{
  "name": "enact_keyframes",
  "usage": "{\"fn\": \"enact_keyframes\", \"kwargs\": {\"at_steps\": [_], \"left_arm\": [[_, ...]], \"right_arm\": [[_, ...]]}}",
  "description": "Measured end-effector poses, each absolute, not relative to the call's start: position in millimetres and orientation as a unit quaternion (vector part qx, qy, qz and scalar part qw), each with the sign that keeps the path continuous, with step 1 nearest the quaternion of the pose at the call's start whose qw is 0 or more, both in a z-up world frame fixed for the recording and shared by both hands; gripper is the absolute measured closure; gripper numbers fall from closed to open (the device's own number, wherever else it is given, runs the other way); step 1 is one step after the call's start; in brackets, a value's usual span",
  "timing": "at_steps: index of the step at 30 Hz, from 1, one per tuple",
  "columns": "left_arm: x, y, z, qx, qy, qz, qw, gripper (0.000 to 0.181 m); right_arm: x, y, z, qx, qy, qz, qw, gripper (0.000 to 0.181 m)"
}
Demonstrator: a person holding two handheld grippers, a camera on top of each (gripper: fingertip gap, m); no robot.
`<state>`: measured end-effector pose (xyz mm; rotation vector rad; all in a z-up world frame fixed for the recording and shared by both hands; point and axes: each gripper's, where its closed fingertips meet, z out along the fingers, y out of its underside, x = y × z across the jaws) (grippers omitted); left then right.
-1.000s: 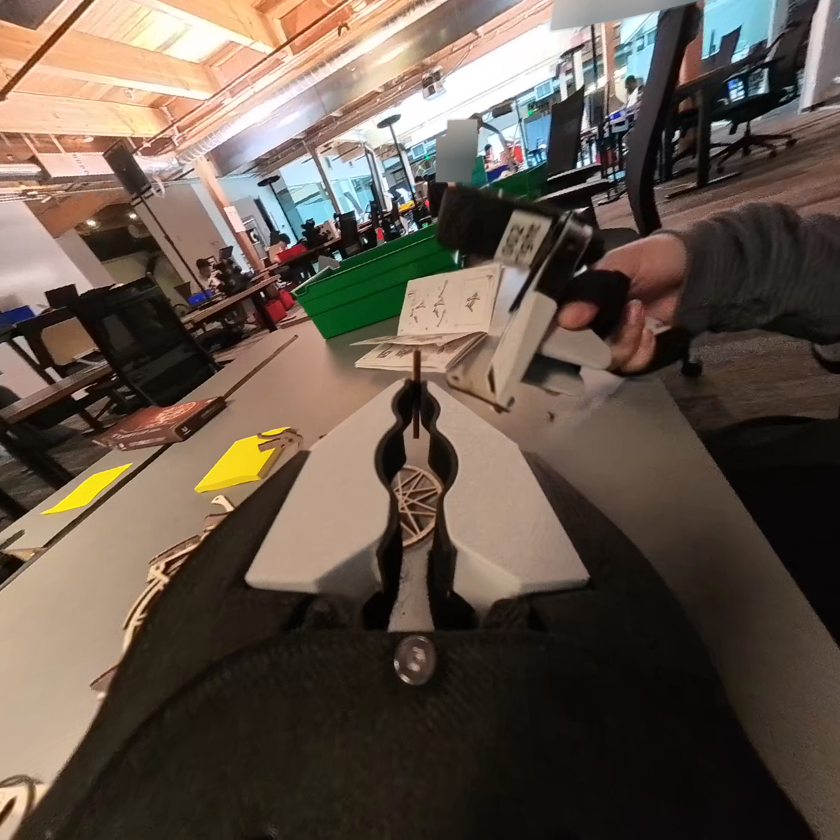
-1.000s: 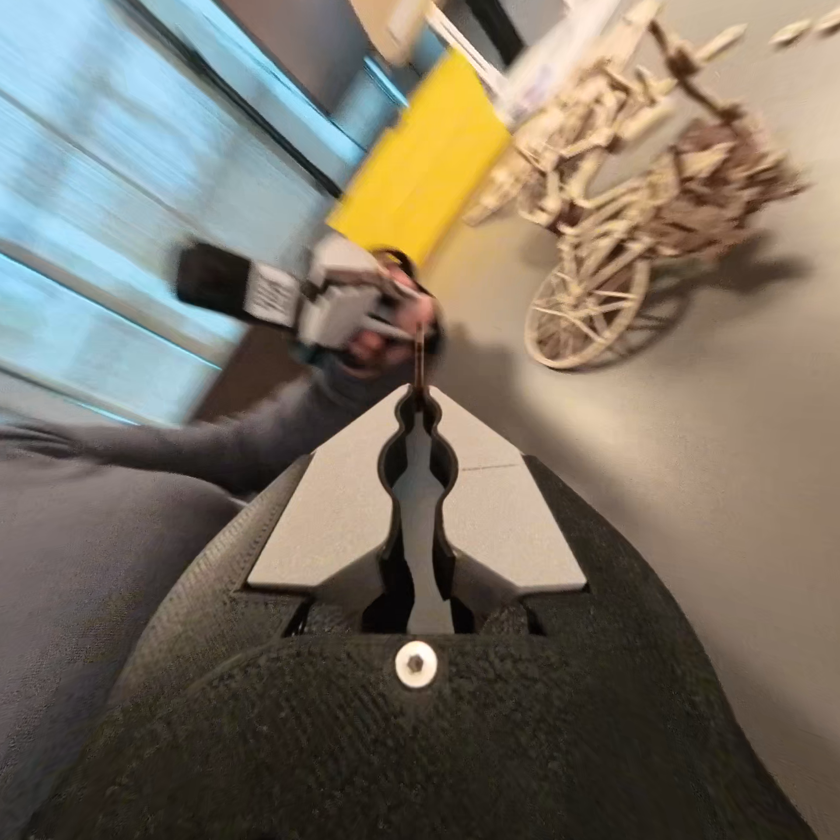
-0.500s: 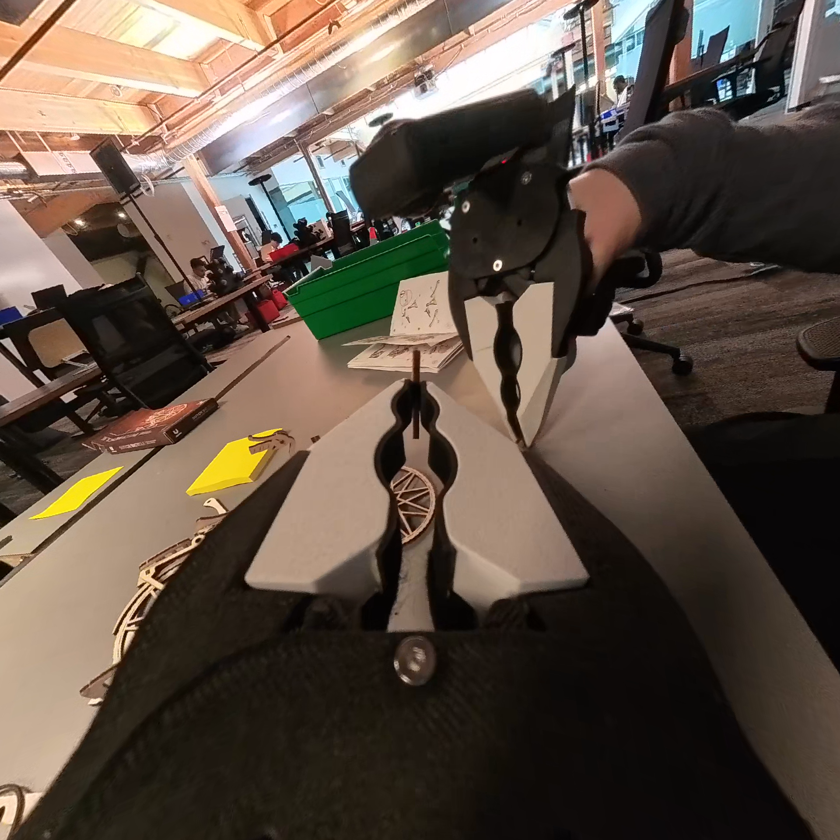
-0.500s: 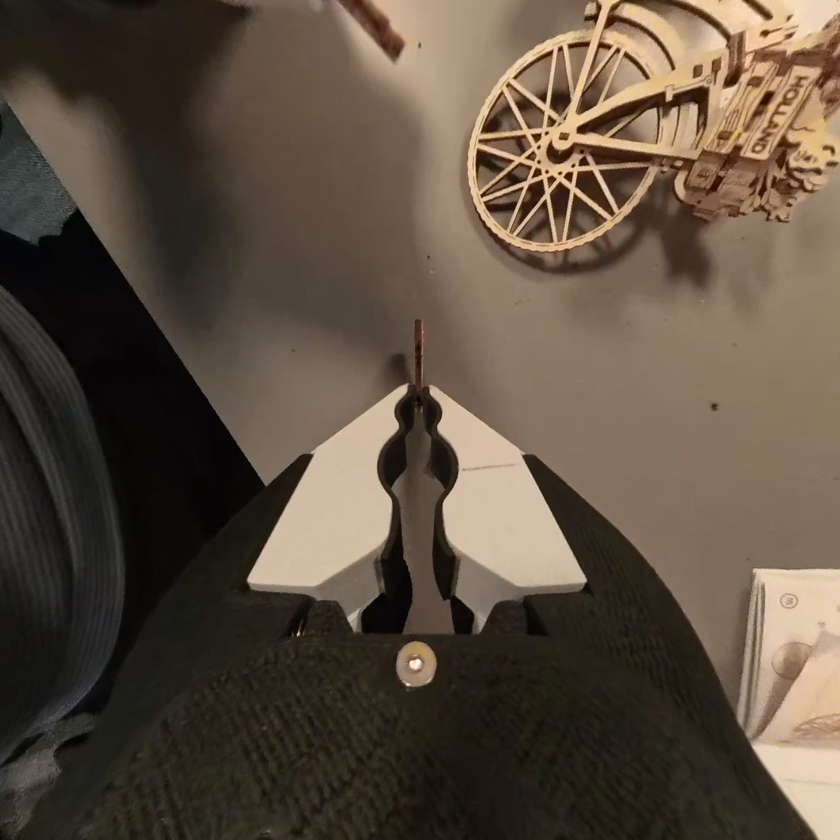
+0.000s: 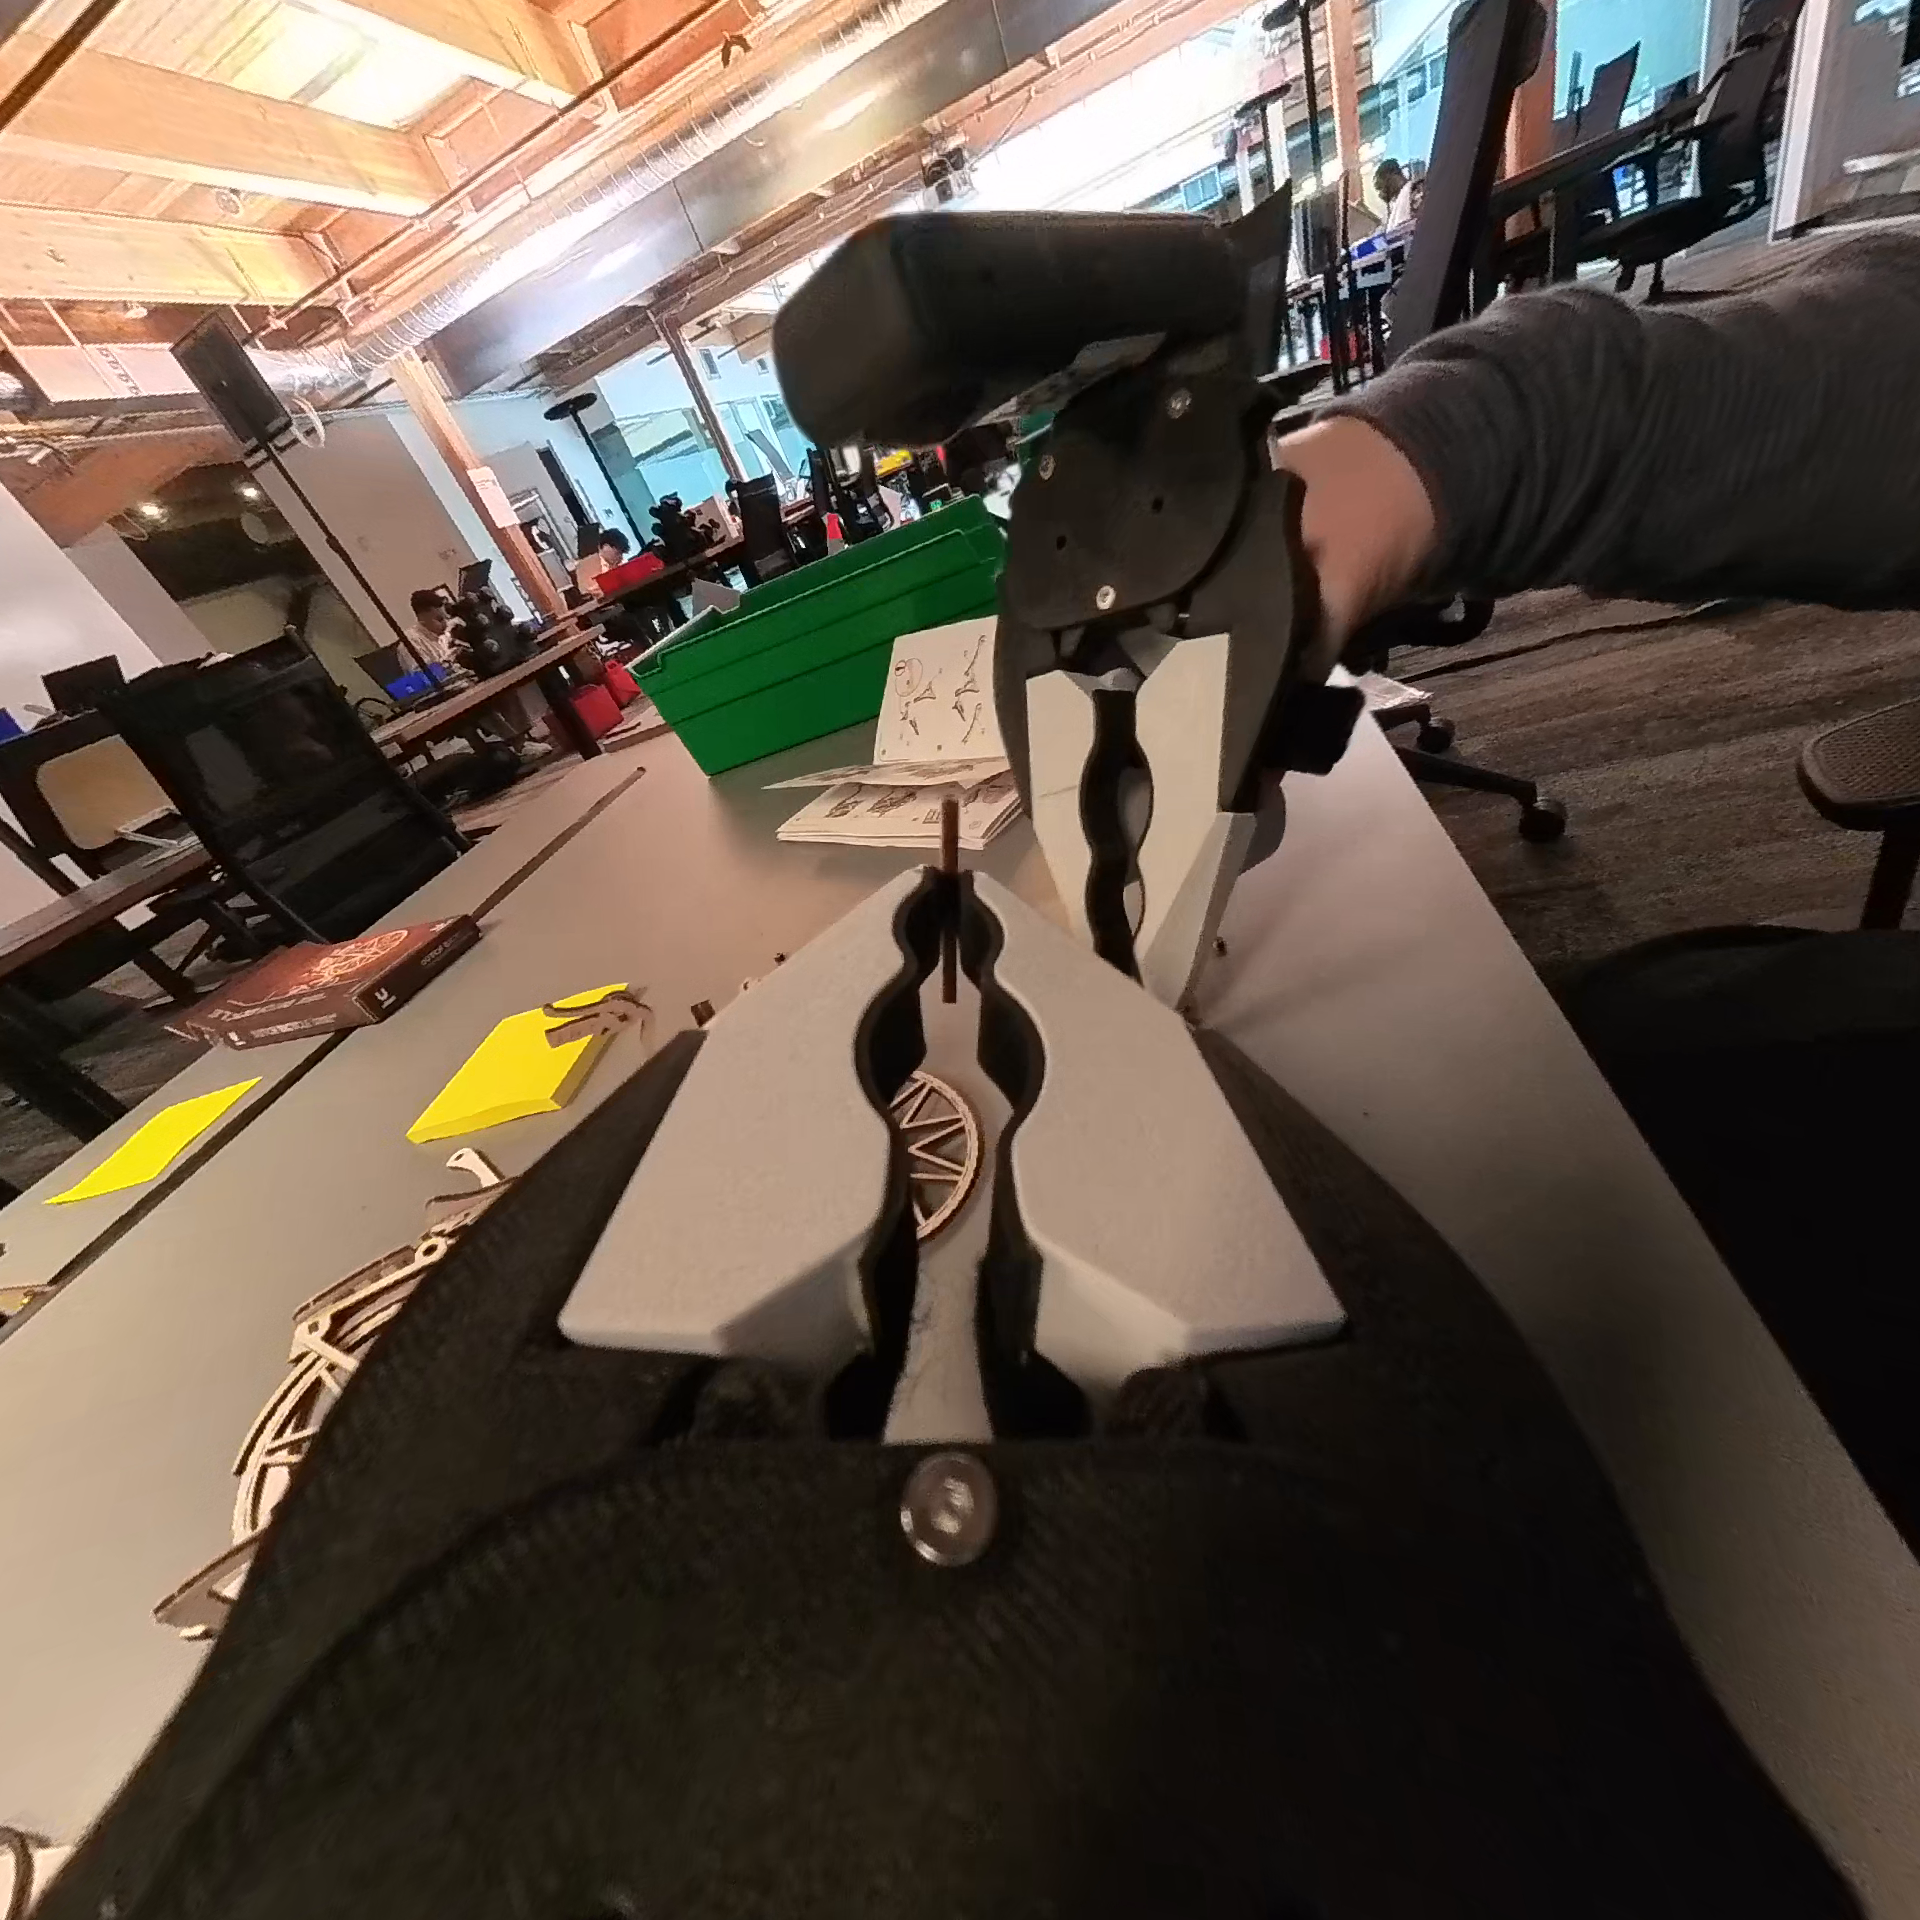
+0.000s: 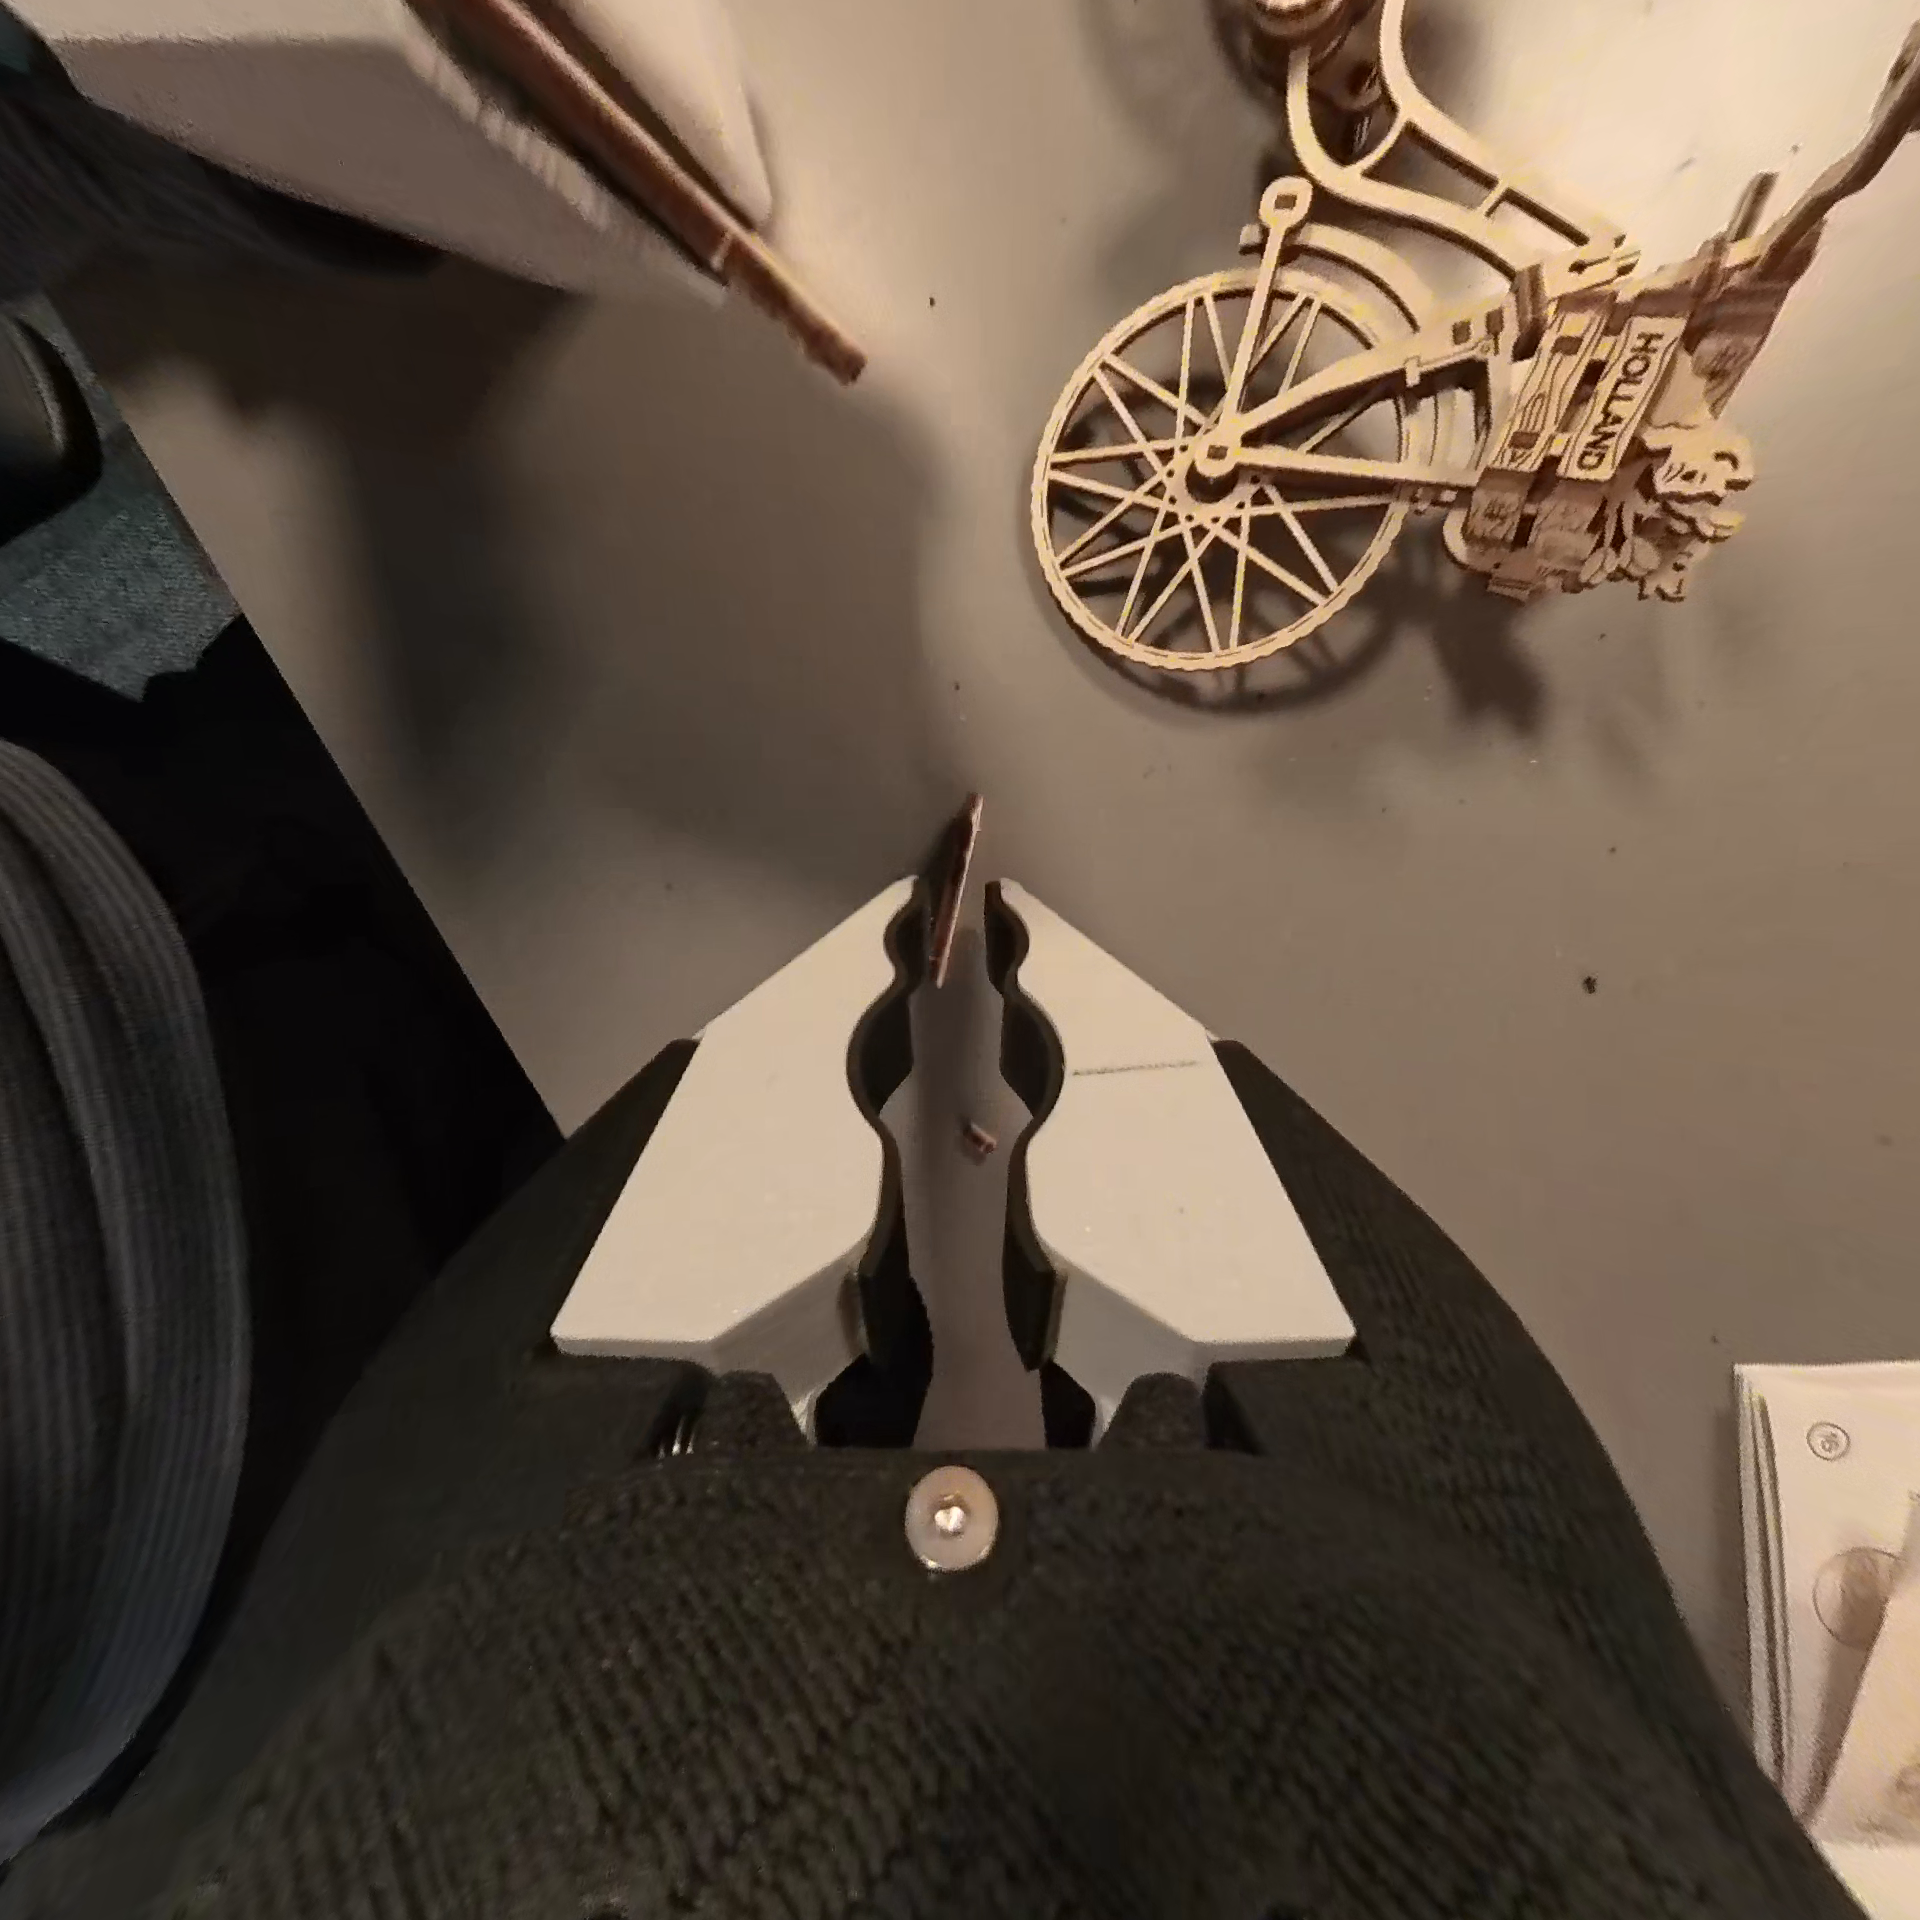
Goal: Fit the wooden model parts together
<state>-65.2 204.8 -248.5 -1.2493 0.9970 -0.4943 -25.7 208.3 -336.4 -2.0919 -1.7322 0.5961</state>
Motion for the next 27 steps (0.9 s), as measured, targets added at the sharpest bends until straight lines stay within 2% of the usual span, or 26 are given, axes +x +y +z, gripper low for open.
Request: {"fn": "enact_keyframes", "kwargs": {"at_steps": [4, 6, 8, 10, 13, 15, 18, 27], "left_arm": [[-65.4, 204.7, -248.2, -0.554, 0.442, -0.222, 0.67, 0.181], [-65.4, 204.6, -248.3, -0.554, 0.442, -0.222, 0.669, 0.181], [-65.7, 204.9, -248.1, -0.555, 0.441, -0.221, 0.67, 0.181], [-68.3, 206.8, -245.9, -0.557, 0.43, -0.224, 0.674, 0.18], [-74.1, 209.7, -240.2, -0.565, 0.398, -0.258, 0.675, 0.181], [-76.8, 210.0, -237.3, -0.563, 0.387, -0.276, 0.676, 0.181], [-78.0, 209.5, -235.4, -0.559, 0.384, -0.284, 0.678, 0.181], [-74.1, 204.2, -237.9, -0.549, 0.409, -0.287, 0.67, 0.181]], "right_arm": [[-26.3, 207.6, -341.6, -0.74, -0.618, 0.203, 0.172, 0.175], [-28.3, 207.2, -342.4, -0.739, -0.617, 0.207, 0.175, 0.181], [-31.2, 213.0, -339.6, -0.747, -0.597, 0.215, 0.199, 0.181], [-44.1, 218.1, -320.0, -0.749, -0.54, 0.292, 0.249, 0.181], [-62.9, 219.5, -264.7, -0.706, -0.384, 0.516, 0.297, 0.181], [-65.1, 217.6, -243.4, -0.662, -0.287, 0.64, 0.266, 0.181], [-68.8, 213.6, -241.0, -0.616, -0.204, 0.732, 0.21, 0.181], [-69.2, 208.6, -236.2, -0.559, -0.144, 0.805, 0.136, 0.181]]}}
